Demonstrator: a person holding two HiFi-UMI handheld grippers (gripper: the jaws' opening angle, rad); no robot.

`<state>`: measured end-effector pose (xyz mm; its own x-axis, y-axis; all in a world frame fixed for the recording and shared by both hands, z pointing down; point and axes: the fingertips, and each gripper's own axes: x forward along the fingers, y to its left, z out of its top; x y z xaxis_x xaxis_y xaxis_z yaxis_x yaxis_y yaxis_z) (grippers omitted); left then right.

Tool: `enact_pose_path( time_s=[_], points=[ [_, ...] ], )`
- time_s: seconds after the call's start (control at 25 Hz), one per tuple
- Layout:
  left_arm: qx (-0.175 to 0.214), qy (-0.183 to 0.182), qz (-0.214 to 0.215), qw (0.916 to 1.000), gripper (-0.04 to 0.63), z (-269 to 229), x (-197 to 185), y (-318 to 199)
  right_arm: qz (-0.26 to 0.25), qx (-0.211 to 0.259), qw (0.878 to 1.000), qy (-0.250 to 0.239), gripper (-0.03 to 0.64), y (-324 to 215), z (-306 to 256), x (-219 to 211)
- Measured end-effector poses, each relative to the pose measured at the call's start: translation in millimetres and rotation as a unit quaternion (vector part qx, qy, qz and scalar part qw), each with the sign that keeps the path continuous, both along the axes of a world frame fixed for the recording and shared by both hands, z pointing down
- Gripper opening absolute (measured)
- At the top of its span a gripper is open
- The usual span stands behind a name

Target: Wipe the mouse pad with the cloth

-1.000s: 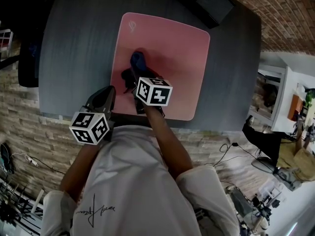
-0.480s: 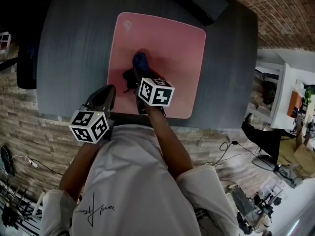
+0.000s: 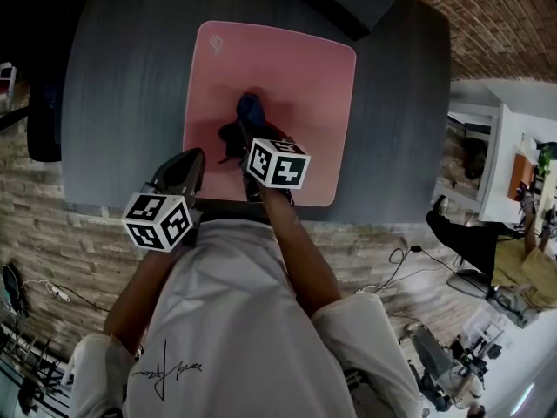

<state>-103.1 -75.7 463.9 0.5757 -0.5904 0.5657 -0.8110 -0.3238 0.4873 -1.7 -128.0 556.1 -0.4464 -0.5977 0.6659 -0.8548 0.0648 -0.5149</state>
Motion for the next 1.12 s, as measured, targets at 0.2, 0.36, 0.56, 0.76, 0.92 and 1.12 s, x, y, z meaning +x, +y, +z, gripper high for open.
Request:
enact_pose_path(
  time_s=[0.2,0.36,0.56,0.76,0.92,1.12],
  points=[
    [0.002,0.0,0.003,1.0,0.015,-0.7,5.0,0.1,0.002,-0.002,1.0,0.004,0.107,3.3,0.7,9.1],
    [0.003,0.0,0.006,1.0,0.015,-0.4,9.0,0.6,0.005,-0.002,1.0,0.005,0.107,6.3,1.8,15.9],
    [0.004,0.001,0.011,0.9999,0.014,-1.4,15.2,-0.9,0.01,-0.002,1.0,0.01,0.107,8.4,1.1,26.4],
    [0.003,0.0,0.017,0.9999,0.015,-1.9,21.9,-1.6,0.01,-0.002,1.0,0.013,0.107,11.2,0.5,35.6],
    [0.002,0.0,0.024,0.9997,0.014,-0.9,28.9,-2.0,0.014,-0.001,1.0,0.013,0.107,13.2,1.4,44.6],
    [0.003,-0.001,0.03,0.9995,0.014,-1.1,35.5,-3.0,0.02,-0.002,1.0,0.014,0.108,15.8,1.5,53.7]
  ],
)
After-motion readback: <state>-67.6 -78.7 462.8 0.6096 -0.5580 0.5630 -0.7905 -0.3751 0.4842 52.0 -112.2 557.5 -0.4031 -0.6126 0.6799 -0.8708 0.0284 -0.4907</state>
